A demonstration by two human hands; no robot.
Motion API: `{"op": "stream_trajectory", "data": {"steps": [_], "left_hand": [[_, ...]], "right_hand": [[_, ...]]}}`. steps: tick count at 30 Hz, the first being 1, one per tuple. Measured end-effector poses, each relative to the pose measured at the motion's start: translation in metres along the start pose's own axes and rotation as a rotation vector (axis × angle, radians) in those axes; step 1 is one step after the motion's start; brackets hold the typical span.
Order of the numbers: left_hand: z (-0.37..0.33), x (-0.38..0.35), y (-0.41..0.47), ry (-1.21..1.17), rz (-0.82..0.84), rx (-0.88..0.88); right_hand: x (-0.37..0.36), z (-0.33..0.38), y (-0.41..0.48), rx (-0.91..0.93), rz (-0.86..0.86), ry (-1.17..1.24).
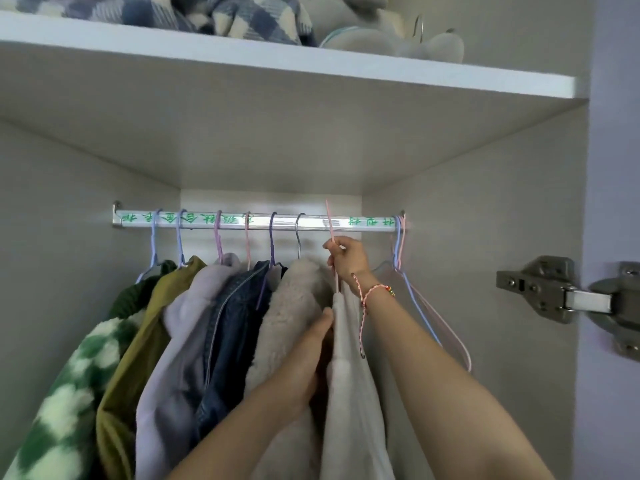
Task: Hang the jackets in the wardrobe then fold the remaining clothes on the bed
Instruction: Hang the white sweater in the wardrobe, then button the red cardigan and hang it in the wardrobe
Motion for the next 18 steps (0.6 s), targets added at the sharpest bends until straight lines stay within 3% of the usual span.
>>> {"op": "stream_trajectory", "data": {"steps": [4,8,11,14,16,18], "left_hand": [[0.001,-0.005,-0.029,0.149,0.212,-0.011],[0.021,0.007,-0.022,0.415,0.127,-0.032],[0.03,0.016,-0.024,0.401,0.099,-0.021],[0.029,0.024,-0.031,0.409,0.086,-0.017],[0.028,0.03,-0.038,0.315,0.116,0.004],[0.022,0.045,-0.061,0.273,0.105,0.041]], "right_hand": [[0.001,-0.029,-0.007,-0.094,-0.035,-0.008],[0.001,-0.03,-0.016,-0.124,-0.044,0.016],[-0.003,-0.016,-0.029,-0.146,0.06,-0.342],[-0.011,0.03,-0.065,0.089,0.037,-0.817],[-0.023,0.071,-0.089,0.313,0.104,-0.753],[-0.039,0.105,-0.109,0.445,0.282,-0.516]]}}
Point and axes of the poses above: each hand's wrist, its own y-axis towards the middle knuckle, its own x-axis out of the back of the hand, z = x × y, the point moved 3 cm from there along y, towards the middle knuckle, and after that the axes turned 7 degrees about x, right-handed, at the moved point
